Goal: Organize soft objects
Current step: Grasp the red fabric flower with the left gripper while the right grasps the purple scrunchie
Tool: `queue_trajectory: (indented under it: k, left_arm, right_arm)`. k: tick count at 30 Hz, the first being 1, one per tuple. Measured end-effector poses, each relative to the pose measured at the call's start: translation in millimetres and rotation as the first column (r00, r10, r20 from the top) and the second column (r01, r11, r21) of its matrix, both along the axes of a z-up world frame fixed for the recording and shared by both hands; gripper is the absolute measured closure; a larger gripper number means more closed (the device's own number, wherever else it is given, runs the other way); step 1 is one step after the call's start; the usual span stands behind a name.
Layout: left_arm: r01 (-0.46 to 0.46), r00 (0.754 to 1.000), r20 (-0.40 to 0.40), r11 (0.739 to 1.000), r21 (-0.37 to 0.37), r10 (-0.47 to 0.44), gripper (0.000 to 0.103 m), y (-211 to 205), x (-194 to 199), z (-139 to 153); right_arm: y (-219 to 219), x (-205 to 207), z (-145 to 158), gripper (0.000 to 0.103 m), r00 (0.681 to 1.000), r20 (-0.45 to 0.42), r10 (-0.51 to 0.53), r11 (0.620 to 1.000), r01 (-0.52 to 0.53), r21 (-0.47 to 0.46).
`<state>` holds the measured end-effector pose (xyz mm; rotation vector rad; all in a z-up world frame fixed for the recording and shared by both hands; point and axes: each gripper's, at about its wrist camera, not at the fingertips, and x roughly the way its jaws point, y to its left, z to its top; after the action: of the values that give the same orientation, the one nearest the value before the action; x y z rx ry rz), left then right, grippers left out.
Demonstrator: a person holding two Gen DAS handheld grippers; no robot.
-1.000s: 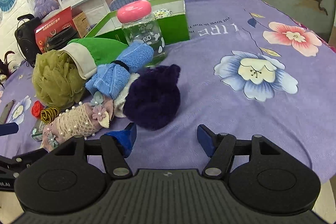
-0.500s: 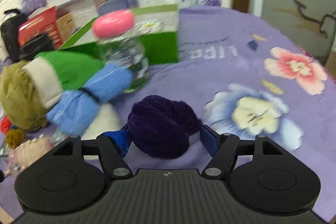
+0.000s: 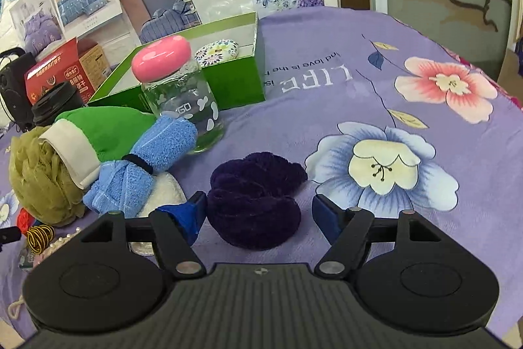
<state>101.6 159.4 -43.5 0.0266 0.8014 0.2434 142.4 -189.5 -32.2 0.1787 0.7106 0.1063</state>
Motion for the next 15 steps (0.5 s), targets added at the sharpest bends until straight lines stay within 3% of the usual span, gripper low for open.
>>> queue_trajectory:
  k: [6,10,15]
  left_arm:
    - [0.01,0.999,-0.035,0.998,-0.064,-0.012,0.001,7.0,22.4,-13.7]
    - [-0.03,0.998,-0.056,0.999,-0.014,0.029,0.001,11.5,29.3,-22.1]
    - [-0.055,0.997,-0.055,0.998,-0.009,0.054,0.001,30.2,17.7,-20.8]
  right_arm:
    - [-3.7,-0.7,4.2,0.046,1.0,0.005,-0.02,0.999,0.02,0.026]
    - [-4.8,1.8,4.1,0.046,1.0,0.007,-0.024,0.999,0.024,0.031]
    - [-7.6,2.8,3.4,0.045,1.0,0.003,-0.021,0.999,0.02,0.044]
